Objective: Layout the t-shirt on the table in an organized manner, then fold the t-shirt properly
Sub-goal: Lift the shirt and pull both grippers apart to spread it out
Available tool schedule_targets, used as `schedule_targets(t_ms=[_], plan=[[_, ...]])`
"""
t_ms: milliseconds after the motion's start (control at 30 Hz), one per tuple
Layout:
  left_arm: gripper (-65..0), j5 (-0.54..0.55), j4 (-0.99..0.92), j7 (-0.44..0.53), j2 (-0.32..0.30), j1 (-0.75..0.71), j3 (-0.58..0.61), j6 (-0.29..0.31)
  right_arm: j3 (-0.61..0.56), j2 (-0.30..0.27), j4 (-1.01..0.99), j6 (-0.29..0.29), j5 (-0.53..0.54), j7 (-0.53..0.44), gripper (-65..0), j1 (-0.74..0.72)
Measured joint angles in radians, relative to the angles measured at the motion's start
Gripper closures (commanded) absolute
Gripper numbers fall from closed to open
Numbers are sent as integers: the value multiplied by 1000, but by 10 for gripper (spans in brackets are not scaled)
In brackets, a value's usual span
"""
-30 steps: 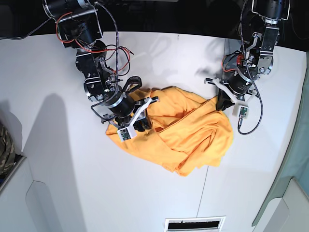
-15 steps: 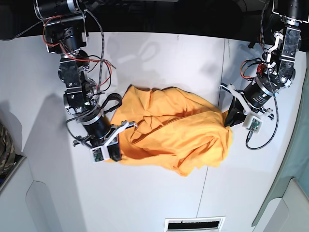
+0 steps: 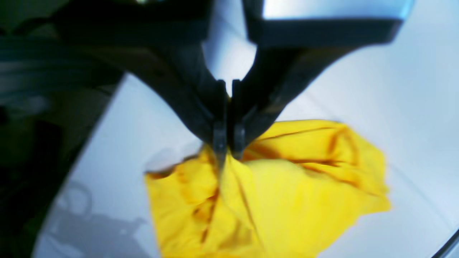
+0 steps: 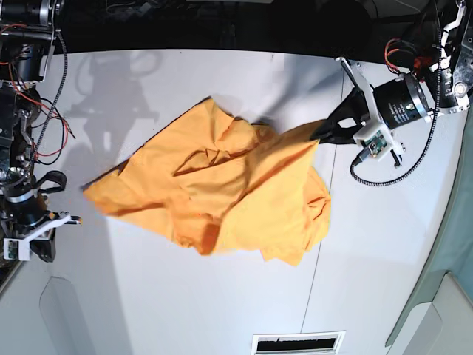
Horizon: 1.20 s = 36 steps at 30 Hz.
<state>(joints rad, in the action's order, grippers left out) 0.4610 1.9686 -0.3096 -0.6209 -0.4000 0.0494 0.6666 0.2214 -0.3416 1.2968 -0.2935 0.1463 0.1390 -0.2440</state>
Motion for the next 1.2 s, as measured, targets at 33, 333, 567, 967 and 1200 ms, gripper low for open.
schedule_targets(t_ms=[33, 333, 567, 967, 1200], plan=[[0, 0, 2, 0, 0, -8, 0, 0, 21, -11, 0, 4, 4, 0, 0, 19], [0, -22, 1, -57, 3, -35, -2, -7, 84, 2, -1, 3, 128, 11, -122, 189], [0, -27, 0, -56, 3, -35, -3, -76, 65, 154, -1, -96, 225, 77, -297, 307], [0, -51, 0, -57, 3, -35, -3, -75, 1, 319, -154, -63, 201, 7, -283, 244], [0, -124, 0, -58, 4, -27, -29, -183, 1, 323, -164, -57, 82, 11, 0, 199]])
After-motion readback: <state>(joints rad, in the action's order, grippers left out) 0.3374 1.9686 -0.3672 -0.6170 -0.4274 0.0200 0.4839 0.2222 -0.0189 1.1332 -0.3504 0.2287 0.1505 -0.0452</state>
